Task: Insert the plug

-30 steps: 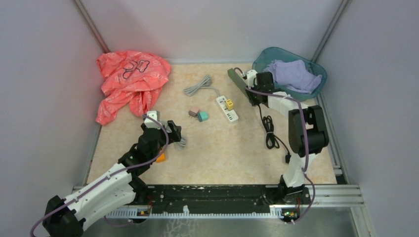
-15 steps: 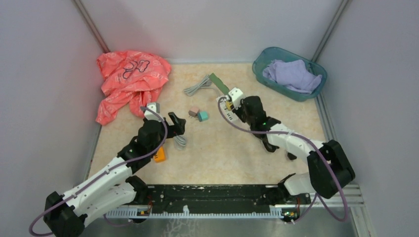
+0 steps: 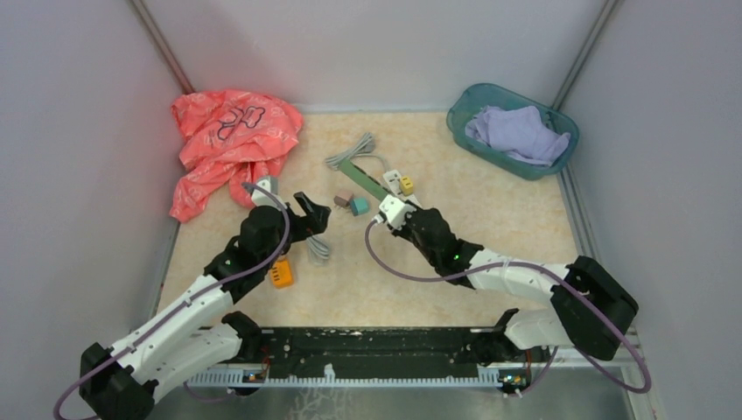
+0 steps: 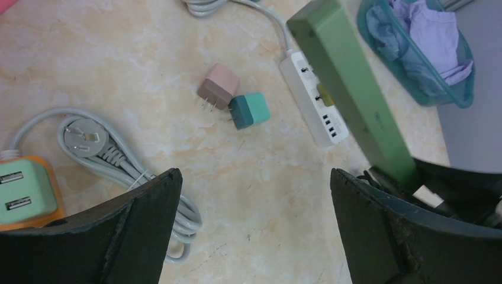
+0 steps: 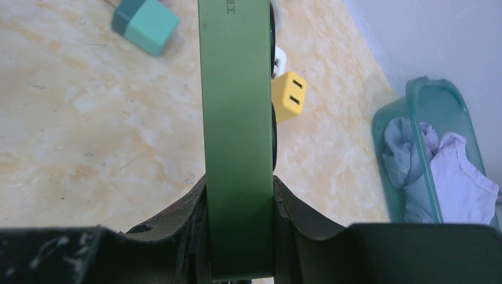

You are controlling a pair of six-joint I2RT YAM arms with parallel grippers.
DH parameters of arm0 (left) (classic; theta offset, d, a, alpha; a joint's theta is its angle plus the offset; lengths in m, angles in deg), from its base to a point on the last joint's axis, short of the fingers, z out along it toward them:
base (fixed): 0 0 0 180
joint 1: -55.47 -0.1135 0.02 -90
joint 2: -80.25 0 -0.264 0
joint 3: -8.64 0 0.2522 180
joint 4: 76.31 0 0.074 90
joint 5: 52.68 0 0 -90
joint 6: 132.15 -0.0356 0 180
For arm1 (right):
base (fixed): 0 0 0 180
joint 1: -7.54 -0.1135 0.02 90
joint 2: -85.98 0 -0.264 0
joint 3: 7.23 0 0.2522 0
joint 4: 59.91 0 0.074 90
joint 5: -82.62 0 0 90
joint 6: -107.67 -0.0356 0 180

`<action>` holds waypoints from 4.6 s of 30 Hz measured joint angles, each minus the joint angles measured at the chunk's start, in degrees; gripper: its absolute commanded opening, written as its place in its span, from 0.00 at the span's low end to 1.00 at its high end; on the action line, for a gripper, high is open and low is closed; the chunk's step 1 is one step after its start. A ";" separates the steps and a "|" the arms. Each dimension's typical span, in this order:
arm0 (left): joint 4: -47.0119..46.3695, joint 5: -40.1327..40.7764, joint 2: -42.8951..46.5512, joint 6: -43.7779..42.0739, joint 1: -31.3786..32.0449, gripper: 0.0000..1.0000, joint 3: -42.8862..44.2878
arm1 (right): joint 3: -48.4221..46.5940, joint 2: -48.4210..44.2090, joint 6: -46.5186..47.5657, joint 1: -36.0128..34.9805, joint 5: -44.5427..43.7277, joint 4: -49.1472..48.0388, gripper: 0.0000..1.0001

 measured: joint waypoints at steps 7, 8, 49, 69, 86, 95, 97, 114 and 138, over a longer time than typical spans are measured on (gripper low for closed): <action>0.26 -5.79 -1.90 2.19 -4.61 1.00 3.26 | 5.09 0.13 4.63 -8.55 -5.81 -6.08 0.00; 0.13 -6.82 -2.49 2.62 -5.42 1.00 3.61 | 5.68 0.15 5.27 -9.38 -6.73 -7.10 0.00; -19.61 -24.26 -14.23 27.15 -11.47 0.54 -5.99 | 15.67 27.36 45.81 -27.08 -32.79 -67.32 0.00; -31.10 -27.71 -14.32 32.09 -12.28 0.00 -11.76 | 12.13 1.14 13.55 -27.50 -22.45 -17.53 0.60; -39.41 -33.51 -18.62 26.93 -12.28 0.00 -14.05 | 2.89 -12.11 -10.80 -25.42 -3.87 14.60 0.86; -48.68 -37.83 -23.93 27.43 -11.82 0.00 -16.20 | -4.94 -13.27 -21.81 -14.08 11.63 22.10 0.90; -50.25 -38.14 -24.74 27.91 -11.34 0.00 -16.33 | -6.64 -11.58 -23.89 -12.52 14.03 23.10 0.90; -56.00 -37.86 -26.62 28.52 -6.05 0.00 -16.61 | -11.50 2.62 -32.48 -8.55 18.43 25.46 0.56; -32.98 -24.68 -19.65 12.96 -5.16 0.77 -7.96 | -12.17 2.93 -35.01 -2.51 12.33 36.41 0.00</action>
